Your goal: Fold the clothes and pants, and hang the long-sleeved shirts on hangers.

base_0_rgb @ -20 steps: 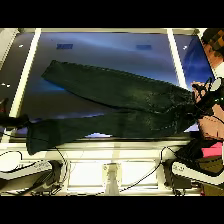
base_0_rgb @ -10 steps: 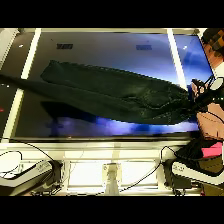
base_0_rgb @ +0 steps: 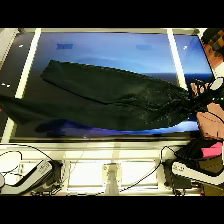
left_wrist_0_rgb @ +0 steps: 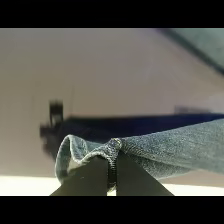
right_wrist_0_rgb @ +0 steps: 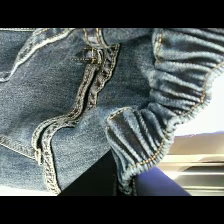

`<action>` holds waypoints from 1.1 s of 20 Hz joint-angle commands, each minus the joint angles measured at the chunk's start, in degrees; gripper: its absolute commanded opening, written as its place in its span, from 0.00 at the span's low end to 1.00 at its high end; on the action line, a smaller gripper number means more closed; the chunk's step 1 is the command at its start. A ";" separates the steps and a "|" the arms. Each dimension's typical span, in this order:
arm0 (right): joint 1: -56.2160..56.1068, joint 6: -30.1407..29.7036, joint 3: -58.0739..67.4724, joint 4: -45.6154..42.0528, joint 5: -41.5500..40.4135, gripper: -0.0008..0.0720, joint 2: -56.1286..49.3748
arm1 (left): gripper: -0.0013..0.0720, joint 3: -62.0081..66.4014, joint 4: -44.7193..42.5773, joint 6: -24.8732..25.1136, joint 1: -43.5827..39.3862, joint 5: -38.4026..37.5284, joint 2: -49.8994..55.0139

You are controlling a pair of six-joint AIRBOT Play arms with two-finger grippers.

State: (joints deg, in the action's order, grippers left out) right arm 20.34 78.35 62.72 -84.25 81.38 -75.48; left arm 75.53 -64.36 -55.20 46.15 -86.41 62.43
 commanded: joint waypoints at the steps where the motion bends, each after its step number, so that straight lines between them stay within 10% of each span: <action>1: 0.02 -0.63 0.02 -0.52 0.02 0.06 0.02 | 0.06 -4.20 -6.54 -6.12 0.02 -3.30 -0.37; 12: 0.02 -1.09 0.02 -0.44 -1.88 0.06 0.02 | 0.06 -9.07 9.57 -1.38 -3.76 29.68 0.00; 14: 0.02 -1.07 0.02 -0.39 -2.36 0.06 0.02 | 0.06 -9.09 9.29 6.84 -6.82 29.73 0.07; 22: 0.02 -1.29 0.02 0.02 -3.93 0.06 0.02 | 0.06 -13.44 -14.10 2.78 -8.20 11.04 0.09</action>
State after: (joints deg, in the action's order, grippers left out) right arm 20.36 77.14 62.70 -84.42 78.26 -75.48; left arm 64.45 -66.32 -50.63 38.26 -67.94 62.48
